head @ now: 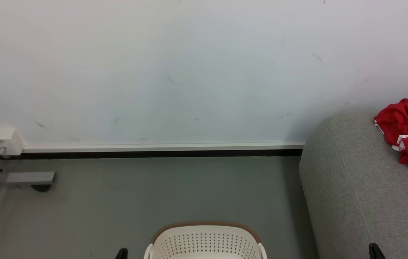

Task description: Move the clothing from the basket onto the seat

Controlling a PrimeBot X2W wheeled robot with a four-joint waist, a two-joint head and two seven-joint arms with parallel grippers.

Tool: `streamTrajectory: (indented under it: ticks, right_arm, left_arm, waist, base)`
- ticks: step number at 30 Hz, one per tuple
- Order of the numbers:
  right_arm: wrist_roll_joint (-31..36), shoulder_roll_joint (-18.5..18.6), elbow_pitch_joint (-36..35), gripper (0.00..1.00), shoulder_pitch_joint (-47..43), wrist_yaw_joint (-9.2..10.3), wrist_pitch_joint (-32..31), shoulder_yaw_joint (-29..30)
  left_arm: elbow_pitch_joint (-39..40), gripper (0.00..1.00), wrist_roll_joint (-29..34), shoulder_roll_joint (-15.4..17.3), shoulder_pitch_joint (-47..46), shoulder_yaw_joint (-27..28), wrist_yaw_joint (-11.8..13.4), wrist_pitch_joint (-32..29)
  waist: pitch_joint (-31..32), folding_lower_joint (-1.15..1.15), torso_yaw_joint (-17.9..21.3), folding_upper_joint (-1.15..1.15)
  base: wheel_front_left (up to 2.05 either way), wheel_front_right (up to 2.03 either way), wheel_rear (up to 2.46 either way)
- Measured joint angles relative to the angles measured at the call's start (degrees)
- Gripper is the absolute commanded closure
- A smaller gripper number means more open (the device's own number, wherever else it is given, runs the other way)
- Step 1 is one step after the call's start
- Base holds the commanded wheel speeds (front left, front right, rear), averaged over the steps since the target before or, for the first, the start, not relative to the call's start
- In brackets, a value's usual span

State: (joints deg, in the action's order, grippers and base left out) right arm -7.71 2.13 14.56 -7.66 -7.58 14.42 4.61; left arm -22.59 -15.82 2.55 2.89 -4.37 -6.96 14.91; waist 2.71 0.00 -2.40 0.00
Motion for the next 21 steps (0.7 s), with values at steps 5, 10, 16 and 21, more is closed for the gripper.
streamTrajectory:
  ticks: [5, 10, 16, 21]
  right_arm:
    - [-5.5, -0.1, 0.3, 1.00, 0.3, 0.00, -1.6, 0.2]
    - [-10.9, -0.1, 0.3, 1.00, 0.6, 0.00, -2.8, 0.2]
    - [-17.3, -0.1, 0.2, 1.00, 1.8, 0.00, -4.4, 0.3]
    - [-22.1, -0.1, 0.2, 1.00, 2.5, 0.00, -5.5, 0.4]
  left_arm:
    - [0.0, 1.00, -4.7, 0.0, -0.1, 0.6, 0.0, -1.5]
    - [0.7, 1.00, -9.9, 0.0, -0.3, 1.4, -0.1, -2.8]
    - [1.2, 1.00, -15.3, 0.0, -0.9, 2.1, -0.1, -4.4]
    - [1.8, 1.00, -19.9, 0.0, -1.6, 2.6, -0.1, -5.7]
  waist:
    - [-0.1, 0.00, 0.1, 0.00]
    - [-0.2, 0.00, 0.2, 0.00]
    - [-0.4, 0.00, 0.3, 0.00]
    - [-0.5, 0.00, 0.4, 0.00]
  base:
    - [0.00, 0.00, 0.00]
    - [0.00, 0.00, 0.00]
    - [0.00, 0.00, 0.00]
    - [0.00, 0.00, 0.00]
